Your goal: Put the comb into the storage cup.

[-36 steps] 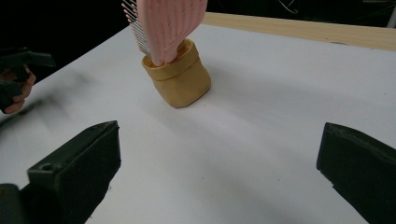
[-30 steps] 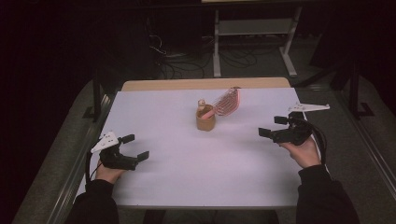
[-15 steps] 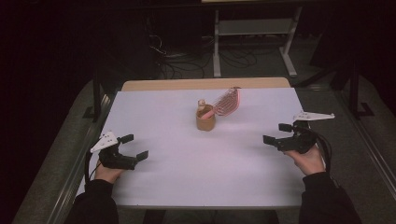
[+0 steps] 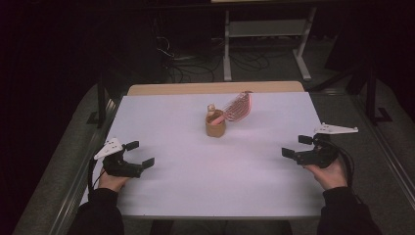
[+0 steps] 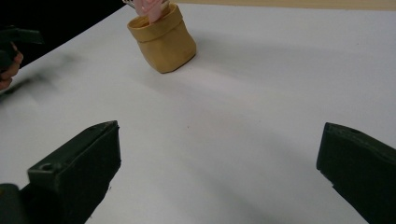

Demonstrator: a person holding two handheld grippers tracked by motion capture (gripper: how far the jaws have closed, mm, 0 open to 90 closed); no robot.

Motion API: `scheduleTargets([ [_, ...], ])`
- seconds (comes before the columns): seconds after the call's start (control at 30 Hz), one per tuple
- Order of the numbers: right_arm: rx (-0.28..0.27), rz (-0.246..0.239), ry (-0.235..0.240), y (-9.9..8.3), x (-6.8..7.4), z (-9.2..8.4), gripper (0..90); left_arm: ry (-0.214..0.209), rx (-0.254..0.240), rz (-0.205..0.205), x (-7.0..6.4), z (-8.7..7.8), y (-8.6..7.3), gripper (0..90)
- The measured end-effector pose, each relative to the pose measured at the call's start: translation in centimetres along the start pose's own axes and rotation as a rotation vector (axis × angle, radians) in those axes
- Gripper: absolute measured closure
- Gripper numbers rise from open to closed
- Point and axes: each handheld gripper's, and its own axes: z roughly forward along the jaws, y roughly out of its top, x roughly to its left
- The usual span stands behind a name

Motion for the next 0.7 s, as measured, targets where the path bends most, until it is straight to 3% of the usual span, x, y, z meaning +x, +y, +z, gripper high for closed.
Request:
scheduleTargets([
  [0.2, 0.004, -0.01, -0.014, -0.6, -0.1, -0.2, 0.0, 0.005, -0.001, -0.008, 0.1, -0.1, 0.0, 0.0],
  [0.7, -0.047, -0.048, -0.061, -2.4, -0.5, -1.6, 0.0, 0.008, 0.0, -0.024, 0.5, -0.3, -0.1, 0.0],
])
